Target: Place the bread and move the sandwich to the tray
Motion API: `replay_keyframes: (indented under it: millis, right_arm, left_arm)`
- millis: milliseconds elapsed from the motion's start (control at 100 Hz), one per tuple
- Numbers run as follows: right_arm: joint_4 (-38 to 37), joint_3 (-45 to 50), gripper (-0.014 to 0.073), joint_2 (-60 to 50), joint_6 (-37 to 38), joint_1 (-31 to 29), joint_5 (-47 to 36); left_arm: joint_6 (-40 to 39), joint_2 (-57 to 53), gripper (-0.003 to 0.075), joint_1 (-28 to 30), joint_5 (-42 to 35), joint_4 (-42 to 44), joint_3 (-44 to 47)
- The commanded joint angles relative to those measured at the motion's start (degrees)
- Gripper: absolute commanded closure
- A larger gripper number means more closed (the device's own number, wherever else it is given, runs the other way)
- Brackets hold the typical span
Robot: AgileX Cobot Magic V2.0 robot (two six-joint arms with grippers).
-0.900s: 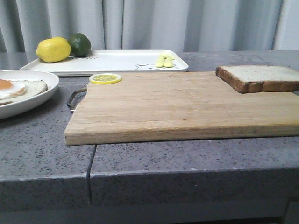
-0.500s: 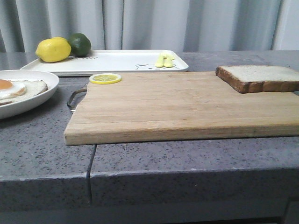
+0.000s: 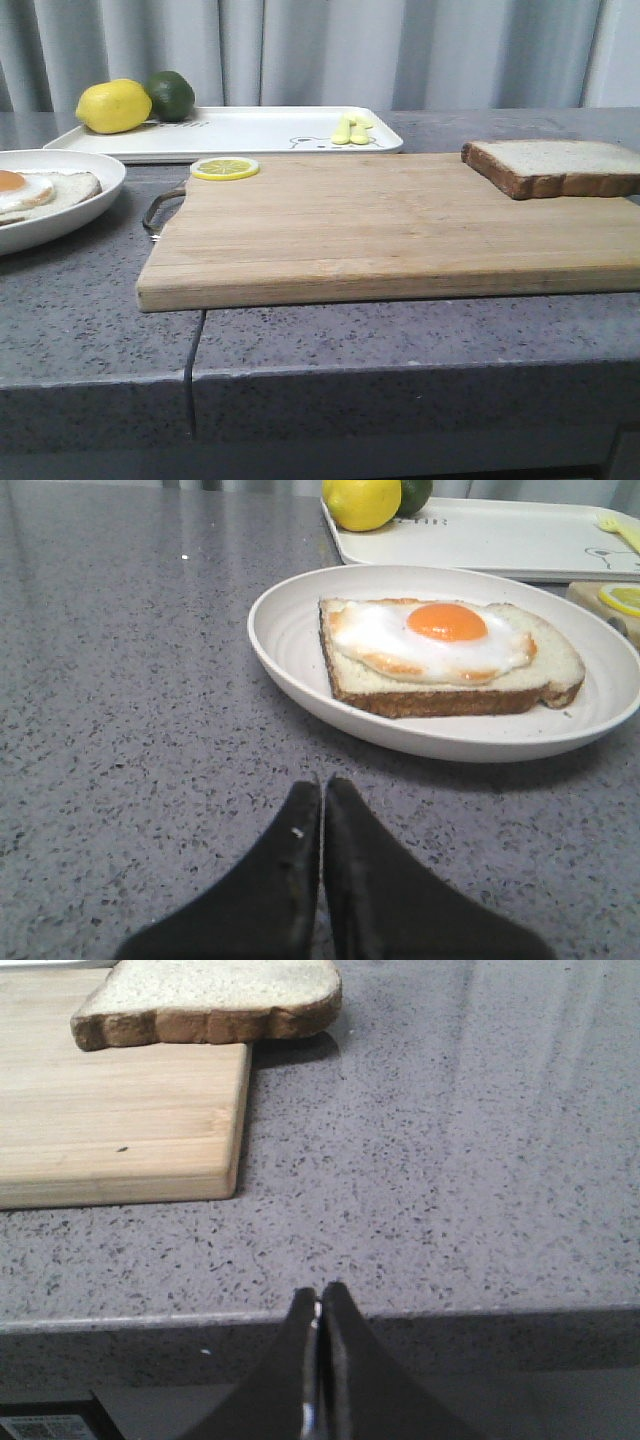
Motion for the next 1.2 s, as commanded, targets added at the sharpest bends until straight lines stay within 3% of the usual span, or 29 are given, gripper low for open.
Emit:
replay_keyframes:
  millis: [0,210,700,960,1190]
  right_arm:
    - [0.0,0.42,0.0655,-1.17,-0.47,-0.31,-6.67]
    - [0.0,0.42,0.0655,-1.17,-0.47,-0.31,-14.37]
    - [0.0,0.2,0.0655,-1.17,-0.47,-0.31,-22.13]
    - [6.19,-4.6,0.0655,3.66,0.15,-0.26,-19.22]
    - [4.64,-14.15,0.0655,13.06,-0.67,-0.26,-6.9]
  left_arm:
    - [-0.45,-1.74,0.074,-0.05,-7.05,-0.04,0.85]
    - [-0.45,-1.74,0.074,-0.05,-16.57,-0.04,0.85]
    - [-0.45,-1.74,0.074,-0.05,-23.6,-0.04,-0.26]
    - [-0.45,-1.02,0.074,-0.05,-21.06,-0.04,-4.79]
    - [-0.45,2.79,0.074,-0.26,-15.23,-0.04,-10.17]
